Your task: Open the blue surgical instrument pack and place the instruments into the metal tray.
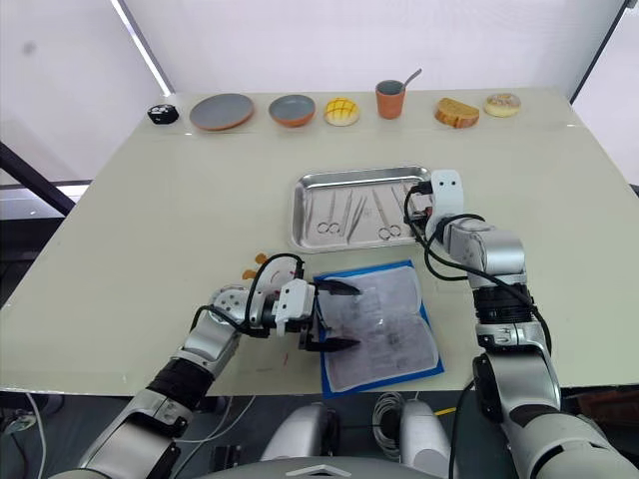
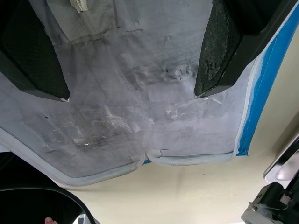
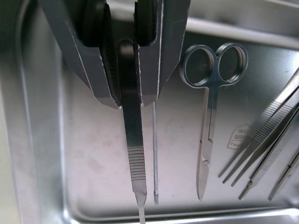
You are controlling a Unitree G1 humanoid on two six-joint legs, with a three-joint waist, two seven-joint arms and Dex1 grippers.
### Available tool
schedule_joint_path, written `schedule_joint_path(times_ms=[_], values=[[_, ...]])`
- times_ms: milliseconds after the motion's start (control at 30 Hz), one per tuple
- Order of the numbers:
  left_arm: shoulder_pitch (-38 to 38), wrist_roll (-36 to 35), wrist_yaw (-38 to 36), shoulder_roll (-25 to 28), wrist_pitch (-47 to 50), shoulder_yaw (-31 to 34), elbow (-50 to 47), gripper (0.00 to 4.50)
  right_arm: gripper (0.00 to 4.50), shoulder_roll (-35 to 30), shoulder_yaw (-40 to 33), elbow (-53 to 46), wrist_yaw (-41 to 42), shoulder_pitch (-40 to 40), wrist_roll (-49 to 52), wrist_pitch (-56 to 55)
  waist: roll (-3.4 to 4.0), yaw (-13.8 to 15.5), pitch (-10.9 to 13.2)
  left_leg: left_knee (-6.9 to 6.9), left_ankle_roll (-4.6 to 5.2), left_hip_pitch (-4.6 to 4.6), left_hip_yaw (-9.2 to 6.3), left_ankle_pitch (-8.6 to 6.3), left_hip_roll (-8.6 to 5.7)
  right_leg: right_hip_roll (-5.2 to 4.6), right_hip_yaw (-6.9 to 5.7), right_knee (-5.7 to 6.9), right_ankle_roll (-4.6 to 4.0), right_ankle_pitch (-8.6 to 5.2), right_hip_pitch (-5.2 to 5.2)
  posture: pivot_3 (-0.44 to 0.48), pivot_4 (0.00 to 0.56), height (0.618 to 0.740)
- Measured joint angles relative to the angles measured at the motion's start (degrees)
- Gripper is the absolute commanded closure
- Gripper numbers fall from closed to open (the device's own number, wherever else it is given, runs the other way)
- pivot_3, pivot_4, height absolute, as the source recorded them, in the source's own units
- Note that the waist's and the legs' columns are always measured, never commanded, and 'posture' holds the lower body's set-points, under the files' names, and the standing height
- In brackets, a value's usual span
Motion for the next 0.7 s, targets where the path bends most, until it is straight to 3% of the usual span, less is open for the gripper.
schedule_joint_path(times_ms=[167,333,467,700], values=[[0.3,0.1,0.5,0.0,0.9,0.0,-0.8,0.00,1.11,0.0,0.1,-0.4,1.7,0.0,-0.1,-1.5,0.01,0.0,0.0,0.00,0.00,-0.02,0.02,0.00,0.00,-0.04,0.02,-0.02,0.01,0.00,-0.01,0.000,0.150,0.740],[1.5,0.0,1.6,0.3,2.0,0.9,-3.2,0.00,1.11,-0.4,0.0,-8.9,7.5,4.1,2.5,-6.2,-0.02,0.0,0.0,-0.16,0.00,-0.05,0.00,0.00,0.01,-0.06,0.00,-0.11,0.02,-0.01,-0.05,0.000,0.150,0.740],[4.8,-1.2,2.8,1.5,5.2,2.0,-8.7,0.00,1.11,-0.3,-2.7,-17.2,19.2,11.1,9.4,-17.2,-0.19,-0.1,0.2,-0.45,0.00,-0.10,0.00,-0.01,0.05,-0.06,0.01,-0.25,0.02,-0.02,-0.17,0.000,0.150,0.740],[12.4,-5.5,6.4,6.1,12.7,8.0,-18.9,0.00,1.11,-11.5,-4.5,-26.5,35.7,24.5,15.7,-23.5,-0.44,0.2,1.0,-0.54,0.00,-0.47,0.00,0.00,0.07,-0.23,-0.05,-0.27,-0.03,-0.04,-0.56,0.000,0.150,0.740]])
